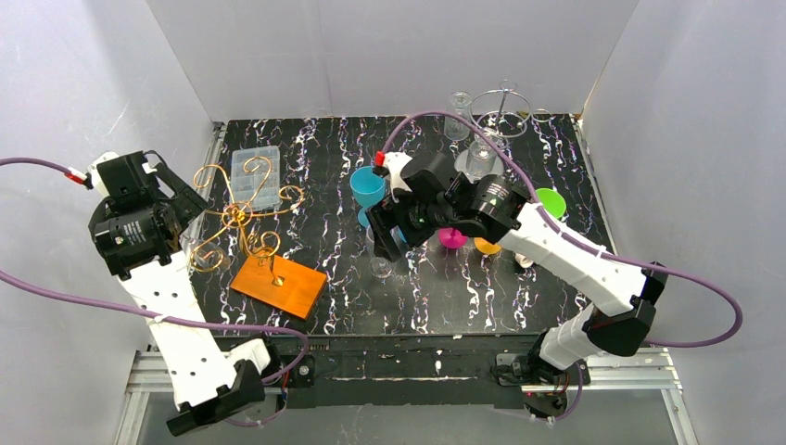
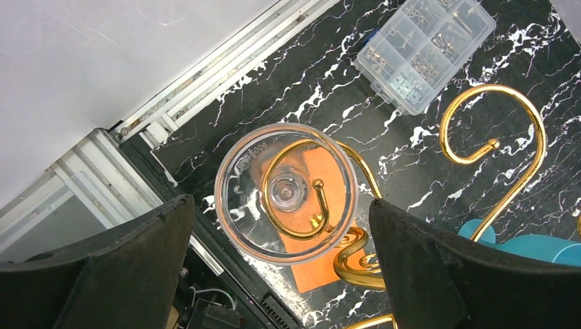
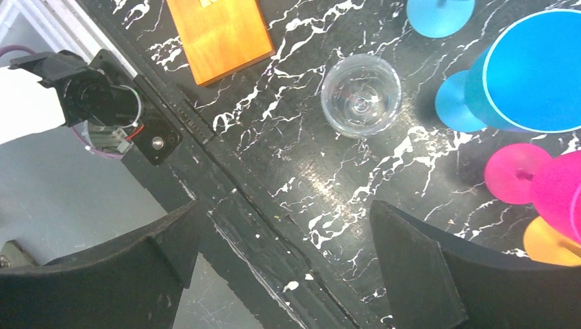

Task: Take the wine glass off the wine glass rack
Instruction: Pick up the wine glass from the wine rack.

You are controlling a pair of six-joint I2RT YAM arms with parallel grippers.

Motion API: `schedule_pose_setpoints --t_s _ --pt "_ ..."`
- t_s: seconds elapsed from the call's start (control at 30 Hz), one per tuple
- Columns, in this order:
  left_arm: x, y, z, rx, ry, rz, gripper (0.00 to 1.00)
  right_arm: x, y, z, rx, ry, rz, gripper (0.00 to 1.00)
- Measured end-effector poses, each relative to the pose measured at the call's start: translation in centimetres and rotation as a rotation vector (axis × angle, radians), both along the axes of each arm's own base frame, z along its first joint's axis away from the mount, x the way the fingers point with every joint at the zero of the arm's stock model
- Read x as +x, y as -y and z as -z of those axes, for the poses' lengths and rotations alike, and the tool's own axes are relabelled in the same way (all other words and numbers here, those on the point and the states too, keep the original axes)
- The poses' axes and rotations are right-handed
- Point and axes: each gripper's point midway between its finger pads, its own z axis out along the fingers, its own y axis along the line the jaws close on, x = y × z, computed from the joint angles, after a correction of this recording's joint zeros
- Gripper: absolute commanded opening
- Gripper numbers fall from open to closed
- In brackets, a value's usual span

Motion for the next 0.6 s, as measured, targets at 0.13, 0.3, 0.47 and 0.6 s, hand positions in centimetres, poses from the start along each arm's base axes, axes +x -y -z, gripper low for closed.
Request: schedule_pose_setpoints --t_s 0.13,0.3,0.47,0.6 --pt "0.3 0.1 0.4 -0.005 0.015 0.011 0.98 0.6 0.1 -0.8 -0.007 0.020 0.024 0.98" --pt "1.3 0.0 0.6 -0.007 0.031 0.031 0.98 1.3 -0.1 -0.3 -0.036 0.022 0.052 0.98" --pt "1.8 -0.7 0.3 0.016 0.038 0.030 0.98 1.8 0.1 1.0 -0.084 0.006 0.088 0.98" --pt "2.2 -1.4 0.2 0.029 0.042 0.024 0.98 1.9 0.3 1.3 -0.097 -0.003 0.114 0.98"
